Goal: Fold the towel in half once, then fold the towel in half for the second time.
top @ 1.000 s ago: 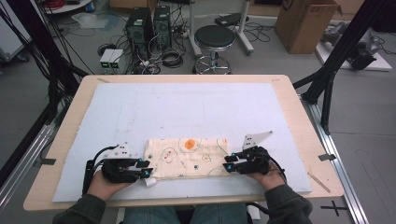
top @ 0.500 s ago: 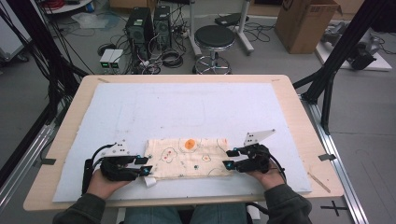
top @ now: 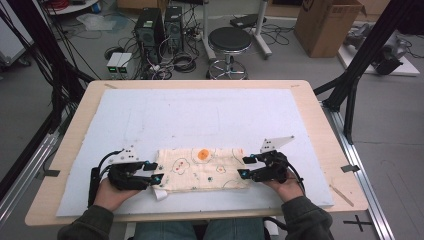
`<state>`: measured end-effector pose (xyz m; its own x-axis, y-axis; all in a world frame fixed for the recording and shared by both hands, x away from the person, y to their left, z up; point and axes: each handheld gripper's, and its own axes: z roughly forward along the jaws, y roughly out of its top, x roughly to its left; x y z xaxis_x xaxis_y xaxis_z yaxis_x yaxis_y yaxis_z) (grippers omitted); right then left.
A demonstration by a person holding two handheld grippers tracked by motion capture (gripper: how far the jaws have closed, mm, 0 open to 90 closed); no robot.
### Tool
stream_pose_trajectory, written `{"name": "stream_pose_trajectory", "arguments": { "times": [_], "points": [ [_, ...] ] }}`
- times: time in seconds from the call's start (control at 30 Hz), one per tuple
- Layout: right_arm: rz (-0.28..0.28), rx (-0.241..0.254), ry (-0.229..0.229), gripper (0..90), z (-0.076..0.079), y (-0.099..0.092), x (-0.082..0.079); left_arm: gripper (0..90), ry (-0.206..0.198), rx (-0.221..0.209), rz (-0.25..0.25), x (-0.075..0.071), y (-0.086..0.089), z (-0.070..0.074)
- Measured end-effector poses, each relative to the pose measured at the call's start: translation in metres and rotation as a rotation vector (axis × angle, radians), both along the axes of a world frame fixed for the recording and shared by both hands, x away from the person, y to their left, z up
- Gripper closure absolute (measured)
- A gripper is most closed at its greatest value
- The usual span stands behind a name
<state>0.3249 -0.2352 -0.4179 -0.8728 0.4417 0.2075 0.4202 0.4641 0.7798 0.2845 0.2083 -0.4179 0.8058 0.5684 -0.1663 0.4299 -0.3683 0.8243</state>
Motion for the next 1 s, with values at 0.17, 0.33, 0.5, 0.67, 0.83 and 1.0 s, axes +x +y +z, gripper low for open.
{"name": "stream_pose_trajectory", "arguments": {
  "times": [0.17, 0.33, 0.5, 0.67, 0.83, 1.0],
  "points": [
    [-0.001, -0.017, 0.007, 39.2, 0.001, 0.003, 0.004, 46.1, 0.004, -0.021, 0.011, 0.003, 0.000, 0.003],
    [-0.003, -0.024, 0.006, 38.1, 0.004, 0.004, 0.010, 44.5, -0.008, -0.018, 0.011, 0.007, 0.001, 0.013],
    [-0.011, -0.026, 0.005, 37.6, 0.009, 0.005, 0.015, 43.3, -0.010, -0.030, 0.027, 0.013, 0.004, 0.016],
    [-0.009, -0.032, -0.003, 37.6, 0.009, 0.008, 0.020, 42.4, -0.008, -0.025, 0.040, 0.015, 0.005, 0.016],
    [-0.009, -0.033, -0.001, 37.6, 0.010, 0.008, 0.024, 41.8, 0.000, -0.029, 0.061, 0.018, 0.007, 0.015],
    [-0.019, -0.029, 0.001, 37.6, 0.013, 0.008, 0.028, 41.7, -0.013, -0.015, 0.061, 0.022, 0.005, 0.019]
  ]
}}
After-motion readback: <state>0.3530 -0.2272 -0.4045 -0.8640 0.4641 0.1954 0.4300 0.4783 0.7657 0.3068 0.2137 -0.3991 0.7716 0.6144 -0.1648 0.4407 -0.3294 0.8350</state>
